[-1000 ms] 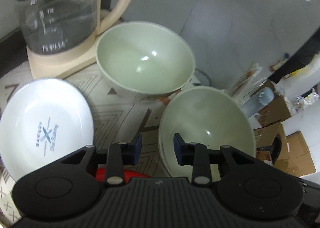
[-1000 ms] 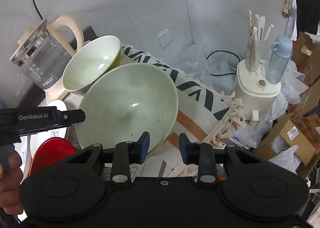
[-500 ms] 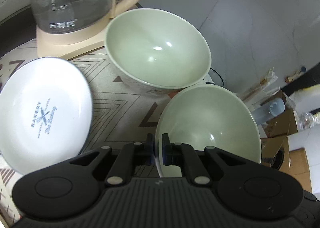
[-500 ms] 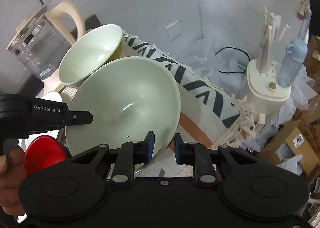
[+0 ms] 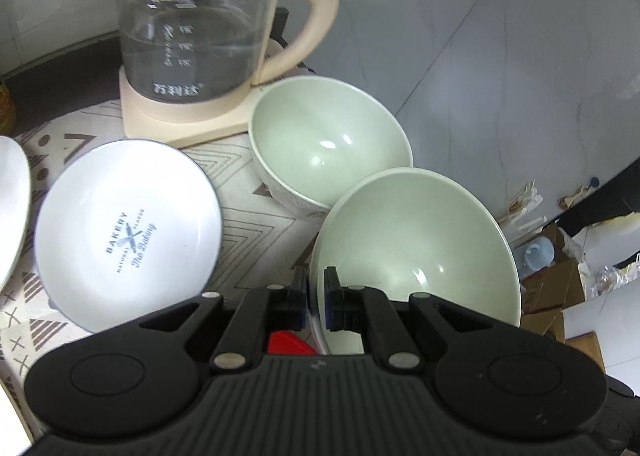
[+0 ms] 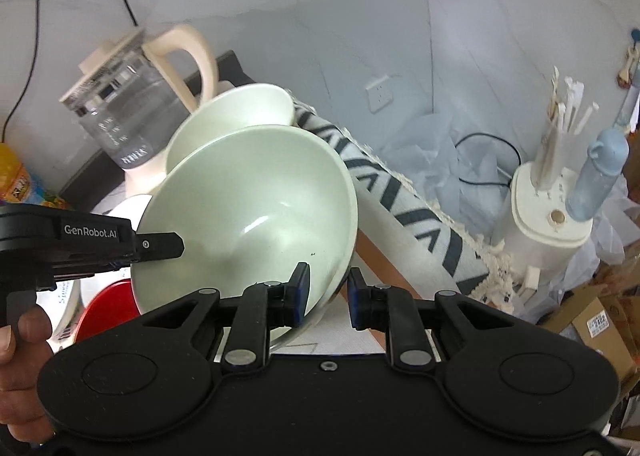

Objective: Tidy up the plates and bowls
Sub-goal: 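Lift the green bowl with the right tool and carry it over the red bowl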

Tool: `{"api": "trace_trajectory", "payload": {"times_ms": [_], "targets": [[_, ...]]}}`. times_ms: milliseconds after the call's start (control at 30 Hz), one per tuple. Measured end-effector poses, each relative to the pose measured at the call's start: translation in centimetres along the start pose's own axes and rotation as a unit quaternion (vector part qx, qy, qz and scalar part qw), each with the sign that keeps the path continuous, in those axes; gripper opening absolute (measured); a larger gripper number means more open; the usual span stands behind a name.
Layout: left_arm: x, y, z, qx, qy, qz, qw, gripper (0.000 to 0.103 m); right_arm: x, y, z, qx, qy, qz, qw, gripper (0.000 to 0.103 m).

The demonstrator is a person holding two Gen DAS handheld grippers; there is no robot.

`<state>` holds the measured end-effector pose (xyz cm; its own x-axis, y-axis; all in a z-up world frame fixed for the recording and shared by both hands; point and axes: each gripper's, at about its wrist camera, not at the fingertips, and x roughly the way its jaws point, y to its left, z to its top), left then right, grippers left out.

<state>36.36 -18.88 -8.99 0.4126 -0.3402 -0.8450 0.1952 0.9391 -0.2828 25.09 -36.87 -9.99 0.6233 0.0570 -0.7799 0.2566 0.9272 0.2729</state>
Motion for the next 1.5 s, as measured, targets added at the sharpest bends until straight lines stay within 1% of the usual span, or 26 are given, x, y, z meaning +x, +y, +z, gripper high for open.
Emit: {"api": "trace_trajectory", "payload": {"times_ms": [200, 333, 767, 900, 1033, 1400, 1500], "targets": [[-2.2, 0.8, -0.1, -0.018, -0.022, 0.001, 0.9996, 0.006, -1.0, 1.2, 0.4, -0.014, -0.010, 0.011, 1.000, 0.020], [-3.4, 1.4, -0.2, -0.020, -0.039, 0.008, 0.9990, 0.006, -1.8, 2.2, 0.6, -0.025, -0.021, 0.020, 0.999, 0.020], [-6.4, 3.9, -1.0, -0.048, -0.061, 0.026, 0.9966, 0.006, -2.6, 5.0, 0.8, -0.063, -0.026, 0.053, 0.996, 0.020], [-7.2, 4.8, -1.5, -0.064, -0.061, 0.029, 0.9957, 0.006, -2.8, 5.8, 0.4, -0.074, -0.023, 0.062, 0.995, 0.020], [-8.0, 5.2, -2.1, -0.067, -0.064, 0.038, 0.9950, 0.006, -2.9, 6.3, 0.1, -0.083, -0.016, 0.073, 0.994, 0.020], [-8.8, 7.1, -4.7, -0.099, -0.051, 0.054, 0.9924, 0.006, -3.0, 7.5, -1.6, -0.114, 0.004, 0.094, 0.989, 0.020], [-9.0, 7.7, -5.3, -0.109, -0.048, 0.056, 0.9914, 0.006, -3.1, 8.0, -1.9, -0.128, 0.003, 0.097, 0.987, 0.020]]}}
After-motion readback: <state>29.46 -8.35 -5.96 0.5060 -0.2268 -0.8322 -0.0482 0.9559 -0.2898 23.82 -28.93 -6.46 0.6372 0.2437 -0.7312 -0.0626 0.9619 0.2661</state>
